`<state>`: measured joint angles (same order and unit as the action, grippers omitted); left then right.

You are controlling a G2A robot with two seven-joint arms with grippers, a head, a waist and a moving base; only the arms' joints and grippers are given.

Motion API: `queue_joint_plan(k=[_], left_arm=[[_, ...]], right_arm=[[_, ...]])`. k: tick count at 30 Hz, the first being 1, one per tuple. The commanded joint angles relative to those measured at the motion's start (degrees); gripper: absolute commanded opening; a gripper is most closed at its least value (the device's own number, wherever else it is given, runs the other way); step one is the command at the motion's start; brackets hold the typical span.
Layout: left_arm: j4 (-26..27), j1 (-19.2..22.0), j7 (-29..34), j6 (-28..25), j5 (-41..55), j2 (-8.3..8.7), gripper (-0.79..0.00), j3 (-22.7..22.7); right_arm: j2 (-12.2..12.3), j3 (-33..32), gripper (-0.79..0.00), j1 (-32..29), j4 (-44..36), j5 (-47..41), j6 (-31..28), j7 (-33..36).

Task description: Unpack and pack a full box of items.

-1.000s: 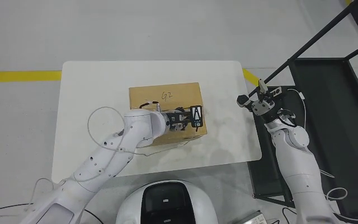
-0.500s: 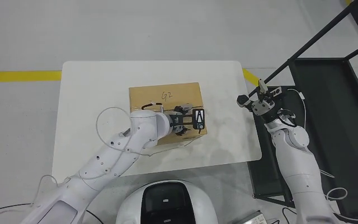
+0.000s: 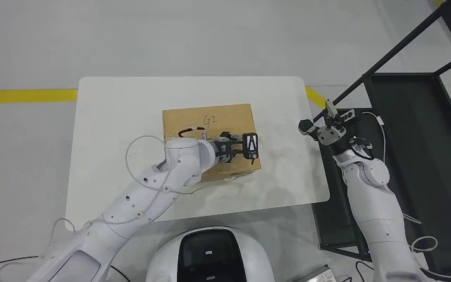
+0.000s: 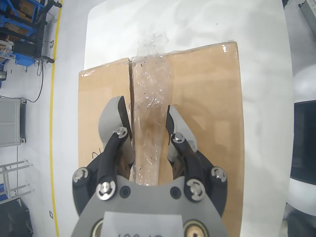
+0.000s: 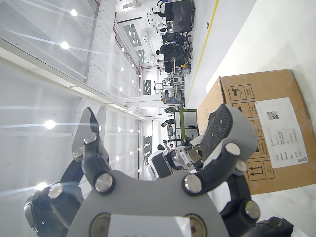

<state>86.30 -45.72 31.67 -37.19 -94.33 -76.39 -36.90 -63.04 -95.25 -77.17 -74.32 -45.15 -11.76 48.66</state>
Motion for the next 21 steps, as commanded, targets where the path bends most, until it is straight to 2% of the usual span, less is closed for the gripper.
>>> queue_joint_plan(k=[1,9,12,15,17,21], left_arm=[[-0.19,0.06,0.09,-0.14,-0.38,-0.13,-0.474,0.14],[-0.84,0.36,0.38,-0.72,-1.81,-0.76,-0.566,0.84],[-1.17,0.45,0.23,-1.02,-2.51,-0.98,-0.643,1.12],[-1.44,0.52,0.20,-1.19,-2.73,-1.17,-0.650,1.10],[-1.52,0.52,0.37,-1.19,-2.84,-1.31,-0.680,1.06],[-1.79,0.54,0.63,-1.43,-2.72,-1.56,-0.785,0.87]], right_arm=[[0.00,0.00,0.000,0.00,0.00,0.00,0.00,0.00],[0.00,0.00,0.000,0.00,0.00,0.00,0.00,0.00],[0.00,0.00,0.000,0.00,0.00,0.00,0.00,0.00],[0.00,0.00,0.000,0.00,0.00,0.00,0.00,0.00],[0.00,0.00,0.000,0.00,0.00,0.00,0.00,0.00],[0.00,0.00,0.000,0.00,0.00,0.00,0.00,0.00]])
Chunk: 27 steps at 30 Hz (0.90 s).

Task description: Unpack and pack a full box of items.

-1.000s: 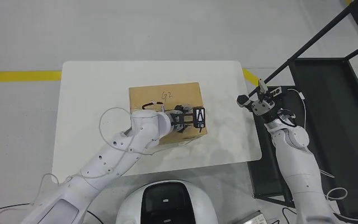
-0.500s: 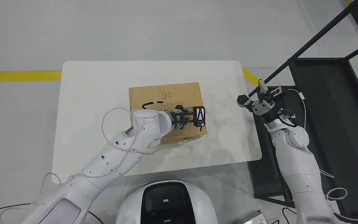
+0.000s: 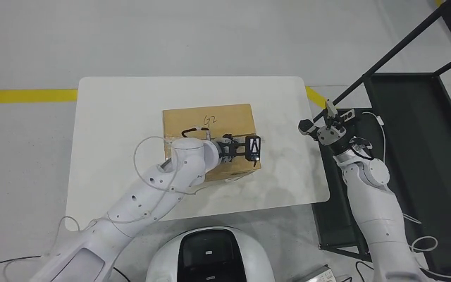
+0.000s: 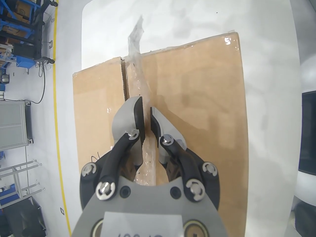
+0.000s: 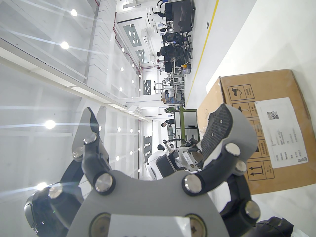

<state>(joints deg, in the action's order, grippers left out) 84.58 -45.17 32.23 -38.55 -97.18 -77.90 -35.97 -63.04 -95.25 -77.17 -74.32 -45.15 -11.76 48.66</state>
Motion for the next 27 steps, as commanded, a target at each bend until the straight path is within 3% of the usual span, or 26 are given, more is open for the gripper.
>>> queue_joint_plan(k=[1,11,18,27], left_arm=[[-0.13,-0.01,0.10,-0.29,0.28,-0.12,-0.785,-0.09],[-1.23,0.59,0.12,-3.27,5.10,-0.82,-0.785,-1.25],[0.97,-0.93,-4.52,3.95,3.88,-0.35,-0.785,-5.30],[6.76,-8.40,-14.67,15.35,0.08,1.41,-0.785,-12.64]], right_arm=[[0.00,0.00,0.000,0.00,0.00,0.00,0.00,0.00],[0.00,0.00,0.000,0.00,0.00,0.00,0.00,0.00],[0.00,0.00,0.000,0.00,0.00,0.00,0.00,0.00],[0.00,0.00,0.000,0.00,0.00,0.00,0.00,0.00]])
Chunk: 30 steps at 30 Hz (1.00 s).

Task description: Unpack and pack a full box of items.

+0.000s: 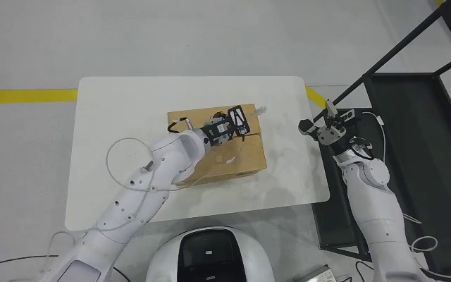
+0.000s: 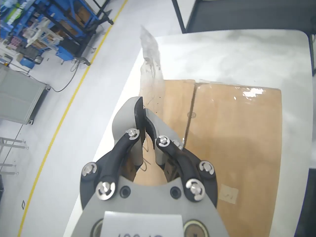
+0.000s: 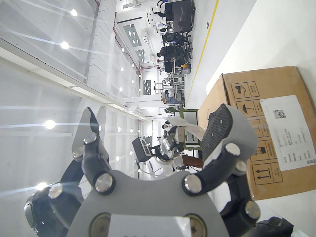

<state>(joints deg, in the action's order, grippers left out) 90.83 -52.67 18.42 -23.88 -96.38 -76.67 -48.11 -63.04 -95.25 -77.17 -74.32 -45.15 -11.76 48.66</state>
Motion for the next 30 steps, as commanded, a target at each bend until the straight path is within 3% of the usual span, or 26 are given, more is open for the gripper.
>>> queue_joint_plan(k=[1,12,20,30], left_arm=[[0.98,-1.55,-1.34,1.02,-1.45,0.34,-0.785,-0.88],[3.02,-5.02,-8.36,5.05,-10.12,0.58,-0.785,0.36],[-3.65,-0.60,-5.31,1.21,-7.92,-1.39,-0.785,4.68],[-10.41,3.65,-3.61,0.96,-6.56,-3.94,-0.785,8.67]], right_arm=[[0.00,0.00,0.000,0.00,0.00,0.00,0.00,0.00],[0.00,0.00,0.000,0.00,0.00,0.00,0.00,0.00],[0.00,0.00,0.000,0.00,0.00,0.00,0.00,0.00],[0.00,0.00,0.000,0.00,0.00,0.00,0.00,0.00]])
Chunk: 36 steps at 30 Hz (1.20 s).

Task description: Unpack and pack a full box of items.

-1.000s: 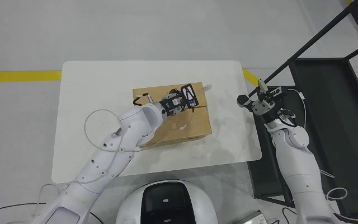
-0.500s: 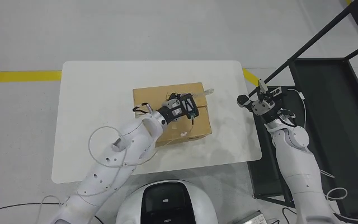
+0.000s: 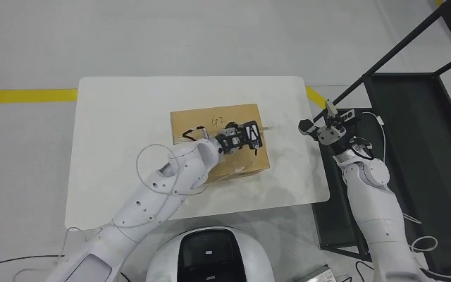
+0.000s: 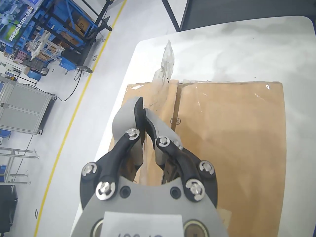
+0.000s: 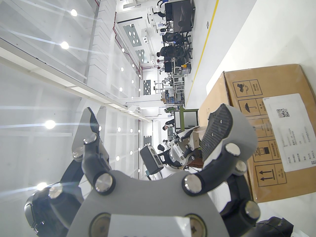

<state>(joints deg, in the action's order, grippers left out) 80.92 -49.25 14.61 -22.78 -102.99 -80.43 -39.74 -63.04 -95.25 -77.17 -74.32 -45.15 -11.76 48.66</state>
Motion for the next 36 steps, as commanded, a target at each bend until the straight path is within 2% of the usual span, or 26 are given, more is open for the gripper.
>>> queue_joint_plan(k=[1,19,20,21,22,23,28,36], left_arm=[[-0.97,0.46,0.44,-0.27,0.06,-0.38,-0.785,0.59],[-6.73,2.39,3.72,-5.62,6.82,-3.08,-0.785,2.24],[-7.10,2.60,4.03,-6.02,7.41,-3.24,-0.720,2.28],[-7.46,2.77,4.30,-6.26,7.87,-3.39,-0.486,2.31],[-7.73,2.91,4.47,-6.39,8.35,-3.53,-0.114,2.28],[-7.98,3.06,4.58,-6.45,8.73,-3.64,0.000,2.19],[-7.23,3.44,3.80,-6.61,10.46,-3.79,0.000,0.76],[-0.02,0.46,0.95,-7.41,10.17,-2.20,0.000,-4.34]], right_arm=[[0.00,0.00,0.000,0.00,0.00,0.00,0.00,0.00],[0.00,0.00,0.000,0.00,0.00,0.00,0.00,0.00],[0.00,0.00,0.000,0.00,0.00,0.00,0.00,0.00],[0.00,0.00,0.000,0.00,0.00,0.00,0.00,0.00],[0.00,0.00,0.000,0.00,0.00,0.00,0.00,0.00],[0.00,0.00,0.000,0.00,0.00,0.00,0.00,0.00],[0.00,0.00,0.000,0.00,0.00,0.00,0.00,0.00],[0.00,0.00,0.000,0.00,0.00,0.00,0.00,0.00]])
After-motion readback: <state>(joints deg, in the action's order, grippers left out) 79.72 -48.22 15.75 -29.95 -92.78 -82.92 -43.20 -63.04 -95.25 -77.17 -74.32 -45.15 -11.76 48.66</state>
